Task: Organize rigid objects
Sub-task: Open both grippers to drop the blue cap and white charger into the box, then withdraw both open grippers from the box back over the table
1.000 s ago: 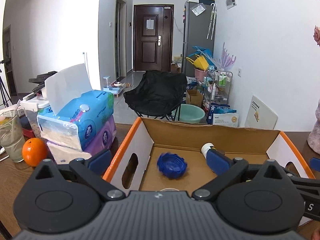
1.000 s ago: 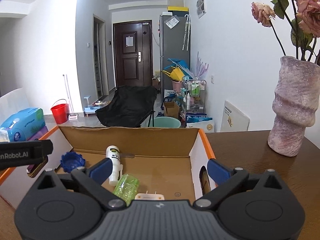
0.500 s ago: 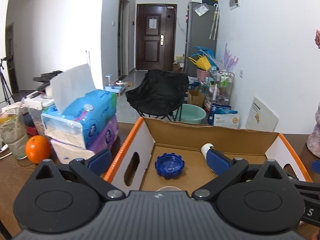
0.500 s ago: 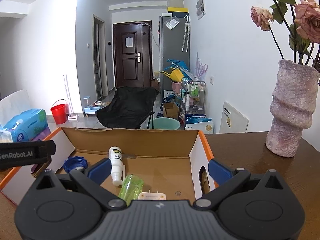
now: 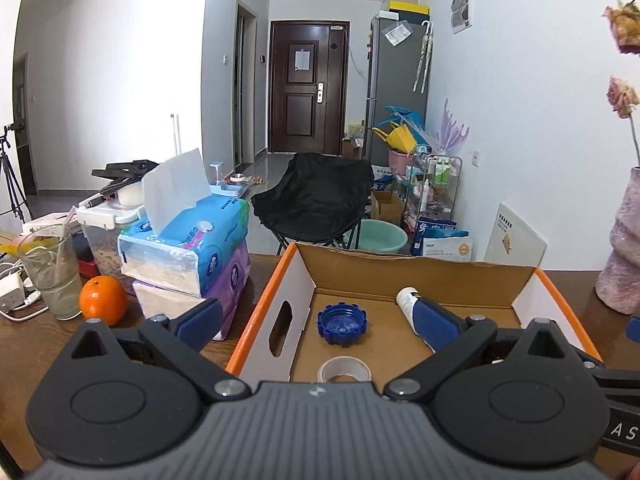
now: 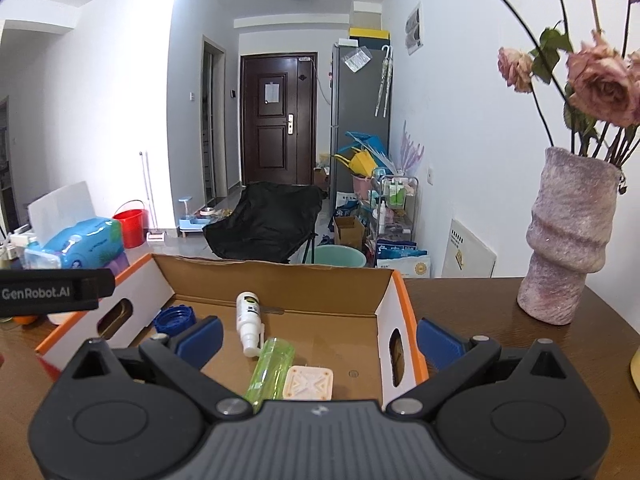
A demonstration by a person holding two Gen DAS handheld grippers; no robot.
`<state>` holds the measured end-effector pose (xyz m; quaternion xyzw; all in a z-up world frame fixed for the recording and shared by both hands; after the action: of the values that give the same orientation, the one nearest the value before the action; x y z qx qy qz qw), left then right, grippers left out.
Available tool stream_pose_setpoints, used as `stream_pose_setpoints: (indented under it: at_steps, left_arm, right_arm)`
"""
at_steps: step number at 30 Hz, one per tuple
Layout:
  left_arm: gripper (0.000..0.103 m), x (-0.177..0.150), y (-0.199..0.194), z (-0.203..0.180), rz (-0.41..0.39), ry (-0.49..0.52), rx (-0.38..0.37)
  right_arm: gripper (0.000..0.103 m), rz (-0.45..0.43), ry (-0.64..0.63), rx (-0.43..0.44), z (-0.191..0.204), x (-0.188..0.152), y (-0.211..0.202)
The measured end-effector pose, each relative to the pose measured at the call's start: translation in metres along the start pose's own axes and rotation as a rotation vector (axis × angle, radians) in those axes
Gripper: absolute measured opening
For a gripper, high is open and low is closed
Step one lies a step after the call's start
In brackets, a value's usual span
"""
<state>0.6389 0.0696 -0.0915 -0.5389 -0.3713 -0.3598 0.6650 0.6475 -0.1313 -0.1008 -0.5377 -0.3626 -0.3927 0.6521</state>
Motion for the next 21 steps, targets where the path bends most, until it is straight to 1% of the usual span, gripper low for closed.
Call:
stream_pose_setpoints:
  at_steps: [8, 21]
  left_arm:
    - [0.103, -0.006, -0.039, 0.002, -0.032, -0.002, -0.023]
    - [0.103, -0.034, -0.096, 0.009, -0.016, 0.013, -0.032]
  right_arm:
    - [0.103, -0.023, -0.029, 0.012, -0.003, -0.005, -0.039]
    - [0.103, -0.038, -0.049, 0.006, -0.014, -0.020, -0.105]
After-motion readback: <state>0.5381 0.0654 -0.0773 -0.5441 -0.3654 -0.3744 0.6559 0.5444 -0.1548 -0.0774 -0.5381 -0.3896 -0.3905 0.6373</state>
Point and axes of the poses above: each gripper's, at about its wrist camera, not at the fingertips, and y roughly the way its jaws point, z to its left, x to its top, the point moved 10 cm from there along y, roughly the way its jaws point, and after that the axes turned 11 degrees about y, right-handed, at the moved point
